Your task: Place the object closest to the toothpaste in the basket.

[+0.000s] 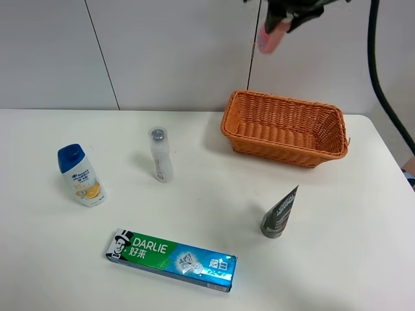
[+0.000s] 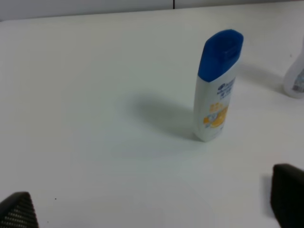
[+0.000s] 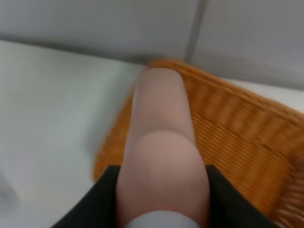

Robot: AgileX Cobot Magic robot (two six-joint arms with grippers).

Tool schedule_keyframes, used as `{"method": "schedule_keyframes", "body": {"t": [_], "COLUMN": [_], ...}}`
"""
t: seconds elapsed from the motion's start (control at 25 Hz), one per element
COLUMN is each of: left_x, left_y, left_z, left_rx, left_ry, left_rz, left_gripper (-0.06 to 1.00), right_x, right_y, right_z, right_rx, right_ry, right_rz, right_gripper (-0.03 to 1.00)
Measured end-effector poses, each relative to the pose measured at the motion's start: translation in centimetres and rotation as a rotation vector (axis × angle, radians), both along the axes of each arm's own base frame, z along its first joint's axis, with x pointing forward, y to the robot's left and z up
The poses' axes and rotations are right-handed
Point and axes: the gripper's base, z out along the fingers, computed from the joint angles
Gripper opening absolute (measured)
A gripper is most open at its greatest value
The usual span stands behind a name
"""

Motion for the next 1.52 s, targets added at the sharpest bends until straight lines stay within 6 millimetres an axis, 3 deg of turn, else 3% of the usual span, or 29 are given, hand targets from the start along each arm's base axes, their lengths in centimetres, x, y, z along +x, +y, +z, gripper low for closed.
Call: {"method": "schedule_keyframes", "body": {"t": [0.32,0.48,0.6,0.8,0.92,1.04,1.16,1.32,1.52], "left_x": [0.0,0.0,0.0,0.0,0.0,0.0,0.0,0.0,0.0], "left_y": [0.0,0.0,0.0,0.0,0.0,0.0,0.0,0.0,0.0], "left_z": [0.0,0.0,0.0,0.0,0.0,0.0,0.0,0.0,0.0], "left_rx": [0.0,0.0,0.0,0.0,0.0,0.0,0.0,0.001,0.0], "left_ry": [0.0,0.0,0.0,0.0,0.0,0.0,0.0,0.0,0.0], "left_rz": [0.0,0.0,0.0,0.0,0.0,0.0,0.0,0.0,0.0], "left_gripper": [1.0,1.0,1.0,1.0,1.0,1.0,1.0,1.0,1.0], "right_x": [0.0,0.5,0.8,1.4,1.5,0.9,-0.6,-4.0,-9.1], "right_y": [-3.2,-3.8,-3.6,-3.3,-3.3,-3.6,-4.1,-5.5,-8.9], "right_z": [-8.9,-11.9,-13.2,-14.0,-14.0,-12.5,-8.7,-2.7,3.5], "right_rx": [-0.198,-0.176,-0.165,-0.161,-0.153,-0.131,-0.094,-0.037,0.008], "right_ry": [0.231,0.2,0.142,0.065,0.055,0.021,-0.067,-0.218,-0.368], "right_rz": [-0.068,-0.075,-0.03,0.013,-0.012,-0.026,-0.031,-0.042,-0.107], "right_gripper": [0.35,0.35,0.38,0.69,0.74,0.75,0.75,0.75,0.75]}}
